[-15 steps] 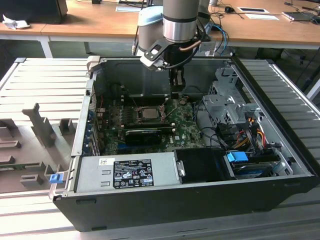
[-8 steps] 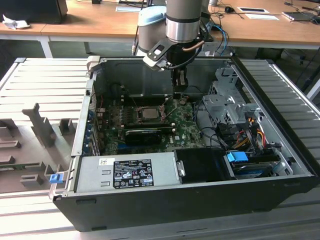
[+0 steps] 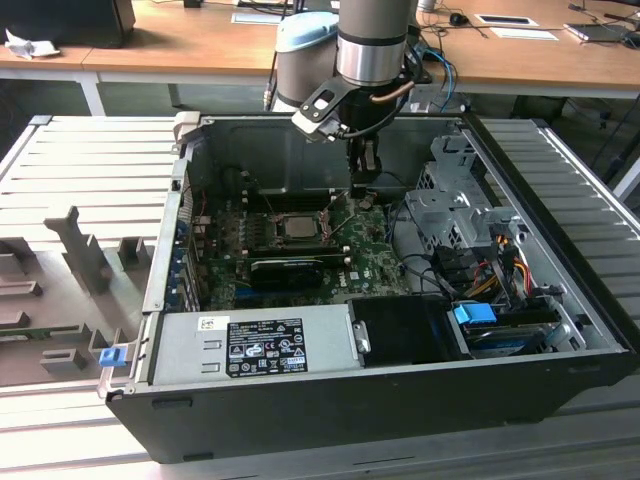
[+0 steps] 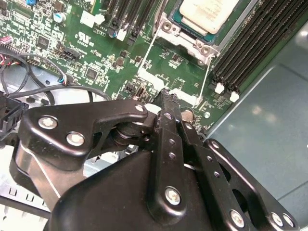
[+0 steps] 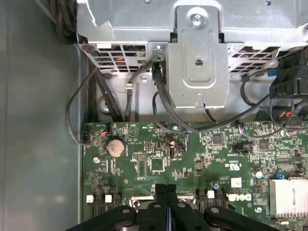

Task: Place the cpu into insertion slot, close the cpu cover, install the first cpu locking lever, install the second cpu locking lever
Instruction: 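Close the cpu cover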

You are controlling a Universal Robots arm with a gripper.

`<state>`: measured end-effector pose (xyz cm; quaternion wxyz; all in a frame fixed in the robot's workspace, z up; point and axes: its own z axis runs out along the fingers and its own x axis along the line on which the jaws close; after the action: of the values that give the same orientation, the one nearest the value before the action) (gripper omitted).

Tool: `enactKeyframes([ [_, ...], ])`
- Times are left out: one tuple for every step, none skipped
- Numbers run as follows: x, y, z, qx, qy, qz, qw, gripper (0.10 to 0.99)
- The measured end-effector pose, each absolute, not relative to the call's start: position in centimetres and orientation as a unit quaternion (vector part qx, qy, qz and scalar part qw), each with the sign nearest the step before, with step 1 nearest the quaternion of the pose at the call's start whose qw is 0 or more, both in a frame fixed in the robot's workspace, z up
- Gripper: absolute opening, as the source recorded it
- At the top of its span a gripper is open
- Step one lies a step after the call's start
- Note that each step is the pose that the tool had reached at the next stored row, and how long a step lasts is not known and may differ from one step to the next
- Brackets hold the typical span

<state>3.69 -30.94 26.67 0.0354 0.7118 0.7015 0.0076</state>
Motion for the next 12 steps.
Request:
enactKeyframes([
  [3.75, -30.94, 26.67, 0.712, 0.701, 0.008, 0.035, 0.106],
  [3.81, -30.94, 26.67, 0.712, 0.701, 0.008, 0.035, 0.106],
  [3.88, -30.94, 26.67, 0.712, 0.701, 0.008, 0.035, 0.106],
  [3.97, -30.94, 26.67, 0.712, 0.701, 0.008, 0.035, 0.106],
  [4.03, -30.94, 26.67, 0.712, 0.701, 0.008, 0.035, 0.106],
  [4.12, -30.94, 26.67, 0.712, 0.701, 0.008, 0.035, 0.106],
  [4.18, -30.94, 26.67, 0.712, 0.701, 0.008, 0.035, 0.106],
  [4.25, -30.94, 26.67, 0.712, 0.701, 0.008, 0.035, 0.106],
  [4.3, -30.94, 26.67, 0.712, 0.701, 0.008, 0.035, 0.106],
  [4.35, -30.94, 26.67, 0.712, 0.701, 0.008, 0.035, 0.106],
  [4.4, -30.94, 26.67, 0.712, 0.701, 0.008, 0.035, 0.106],
  [4.47, -30.94, 26.67, 0.712, 0.701, 0.008, 0.035, 0.106],
])
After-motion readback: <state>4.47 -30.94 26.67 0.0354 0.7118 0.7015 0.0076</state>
